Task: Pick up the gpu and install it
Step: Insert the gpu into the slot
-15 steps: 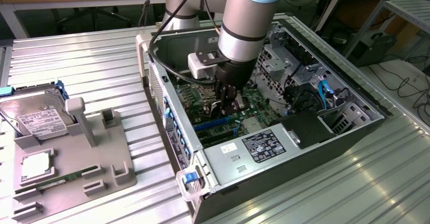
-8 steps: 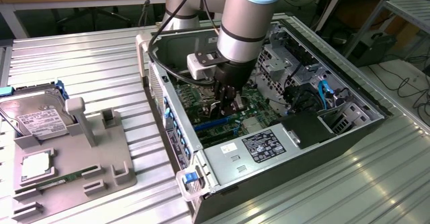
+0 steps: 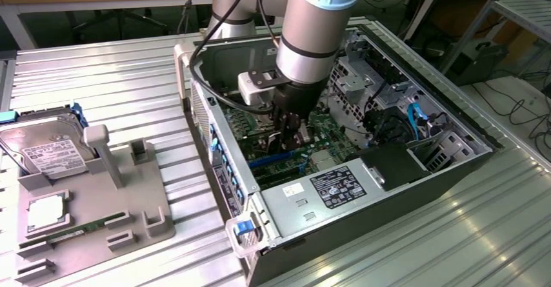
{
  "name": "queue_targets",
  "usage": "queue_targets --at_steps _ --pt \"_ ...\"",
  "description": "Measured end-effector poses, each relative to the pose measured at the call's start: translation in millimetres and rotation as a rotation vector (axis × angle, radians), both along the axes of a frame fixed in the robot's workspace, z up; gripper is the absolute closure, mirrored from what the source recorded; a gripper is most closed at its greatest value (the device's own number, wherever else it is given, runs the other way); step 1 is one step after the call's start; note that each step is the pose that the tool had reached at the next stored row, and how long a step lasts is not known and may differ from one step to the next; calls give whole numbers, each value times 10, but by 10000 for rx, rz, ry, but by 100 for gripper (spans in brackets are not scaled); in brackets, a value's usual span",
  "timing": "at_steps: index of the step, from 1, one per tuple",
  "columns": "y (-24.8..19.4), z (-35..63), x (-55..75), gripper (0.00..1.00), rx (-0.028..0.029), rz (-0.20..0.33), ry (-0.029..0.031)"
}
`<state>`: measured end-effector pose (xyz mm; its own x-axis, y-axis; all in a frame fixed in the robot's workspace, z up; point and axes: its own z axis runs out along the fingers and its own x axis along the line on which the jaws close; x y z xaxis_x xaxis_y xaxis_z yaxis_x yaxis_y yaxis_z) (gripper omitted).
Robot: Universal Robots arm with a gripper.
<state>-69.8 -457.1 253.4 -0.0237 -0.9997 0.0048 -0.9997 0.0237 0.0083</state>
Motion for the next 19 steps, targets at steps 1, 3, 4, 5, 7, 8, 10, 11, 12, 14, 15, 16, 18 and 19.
queue_targets --at_steps 1,3,4,5,7,8,10,11,12,14,15,16,18,19 --pt "0 -7 0 73 1 0 0" --pt "0 -9 -6 73 2 -2 1" --pt "0 -11 -12 73 8 -2 0" --pt "0 -14 -16 73 11 0 -1" --pt "0 -29 -19 73 13 1 -1" --pt "0 -36 -21 73 14 1 0" --pt "0 -54 -22 73 15 0 0" --pt "0 -61 -23 73 16 0 0" --pt "0 -68 -24 73 17 0 0" --pt "0 -82 -25 73 19 0 0" --pt "0 -89 -25 73 19 0 0" --pt "0 -97 -25 73 21 0 0" --pt "0 -114 -26 73 22 0 0" --pt "0 -121 -26 73 22 0 0"
